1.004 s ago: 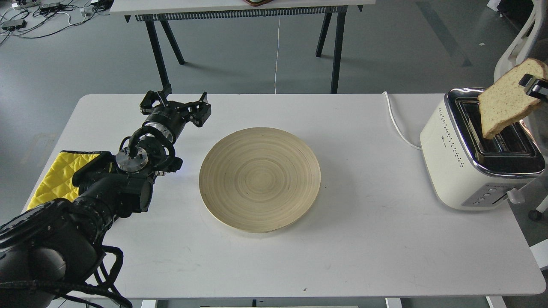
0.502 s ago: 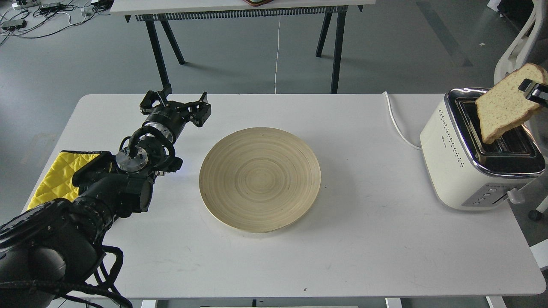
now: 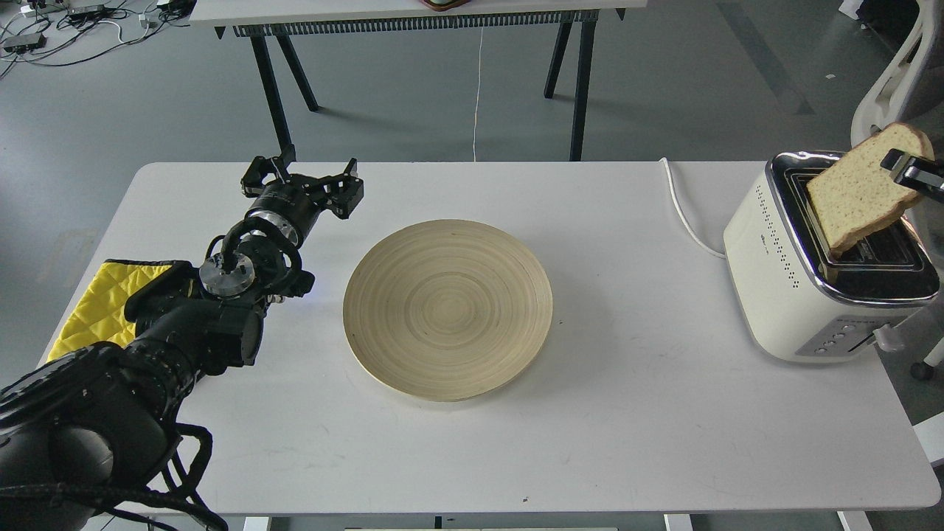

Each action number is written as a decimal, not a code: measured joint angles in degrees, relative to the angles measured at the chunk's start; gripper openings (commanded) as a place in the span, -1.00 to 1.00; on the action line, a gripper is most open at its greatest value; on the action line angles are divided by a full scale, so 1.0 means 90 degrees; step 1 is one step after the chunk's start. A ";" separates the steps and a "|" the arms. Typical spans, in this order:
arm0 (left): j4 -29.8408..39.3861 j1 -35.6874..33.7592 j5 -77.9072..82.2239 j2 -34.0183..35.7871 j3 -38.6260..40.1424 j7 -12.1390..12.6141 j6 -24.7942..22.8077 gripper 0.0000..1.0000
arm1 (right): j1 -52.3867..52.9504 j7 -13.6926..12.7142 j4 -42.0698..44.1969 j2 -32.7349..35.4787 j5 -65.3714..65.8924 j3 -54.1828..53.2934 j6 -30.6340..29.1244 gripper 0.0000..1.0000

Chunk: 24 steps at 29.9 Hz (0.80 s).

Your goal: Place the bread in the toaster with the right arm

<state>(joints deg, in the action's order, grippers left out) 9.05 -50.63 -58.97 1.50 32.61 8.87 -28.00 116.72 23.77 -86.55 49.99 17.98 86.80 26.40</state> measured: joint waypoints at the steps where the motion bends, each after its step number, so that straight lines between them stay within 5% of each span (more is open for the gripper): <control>1: 0.0000 0.0000 0.0000 0.0000 0.0000 0.0000 0.0000 1.00 | 0.0000 0.0003 -0.0002 0.0000 0.0013 -0.0003 0.0000 -0.87; 3: 0.0000 0.0000 0.0000 -0.0002 0.0000 0.0000 0.0000 1.00 | -0.0002 0.0003 -0.0003 -0.0005 0.0068 -0.0004 -0.0023 -0.70; 6: 0.0000 0.0000 0.0000 -0.0002 0.0000 0.0000 0.0000 1.00 | -0.0017 -0.0001 -0.0003 -0.0012 0.0120 -0.0011 -0.0070 -0.09; 13: 0.0000 0.0000 0.0000 -0.0002 0.0000 0.0000 0.0000 1.00 | -0.0202 -0.0009 0.0004 -0.0013 0.0079 -0.0273 -0.0066 0.81; 24: 0.0000 0.0000 0.0000 0.0000 0.0001 0.0000 0.0000 1.00 | -0.0324 -0.0061 0.0031 0.0209 -0.0423 -0.1894 -0.0015 0.93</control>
<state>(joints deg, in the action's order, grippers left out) 9.05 -50.63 -58.98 1.50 32.62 8.87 -28.00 113.81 23.22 -86.27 51.87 14.18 69.75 26.27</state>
